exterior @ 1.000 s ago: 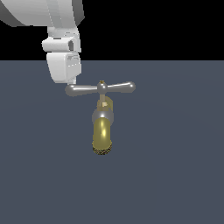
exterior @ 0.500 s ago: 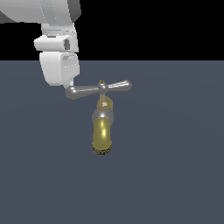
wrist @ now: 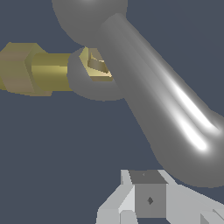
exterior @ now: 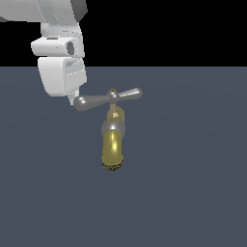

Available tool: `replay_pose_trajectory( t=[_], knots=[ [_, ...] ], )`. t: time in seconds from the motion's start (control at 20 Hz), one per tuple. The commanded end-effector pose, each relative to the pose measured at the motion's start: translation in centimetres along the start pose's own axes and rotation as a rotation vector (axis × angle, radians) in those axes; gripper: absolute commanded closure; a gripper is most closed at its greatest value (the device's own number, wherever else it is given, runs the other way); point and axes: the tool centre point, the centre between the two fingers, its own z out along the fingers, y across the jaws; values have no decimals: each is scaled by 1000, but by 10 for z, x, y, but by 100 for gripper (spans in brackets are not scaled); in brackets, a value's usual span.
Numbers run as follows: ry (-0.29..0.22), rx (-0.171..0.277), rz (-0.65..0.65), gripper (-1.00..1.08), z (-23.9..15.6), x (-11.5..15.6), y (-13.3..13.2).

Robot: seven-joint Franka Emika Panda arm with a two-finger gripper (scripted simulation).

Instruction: Turn on the faucet by rotating a designated handle.

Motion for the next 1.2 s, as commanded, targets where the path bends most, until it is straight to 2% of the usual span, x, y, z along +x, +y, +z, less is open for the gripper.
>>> replay_pose_trajectory(
  t=[0.0, 1.15],
  knots=[
    [3, -4, 7, 108, 0, 9, 8],
    [2, -10, 3, 108, 0, 54, 71]
  ],
)
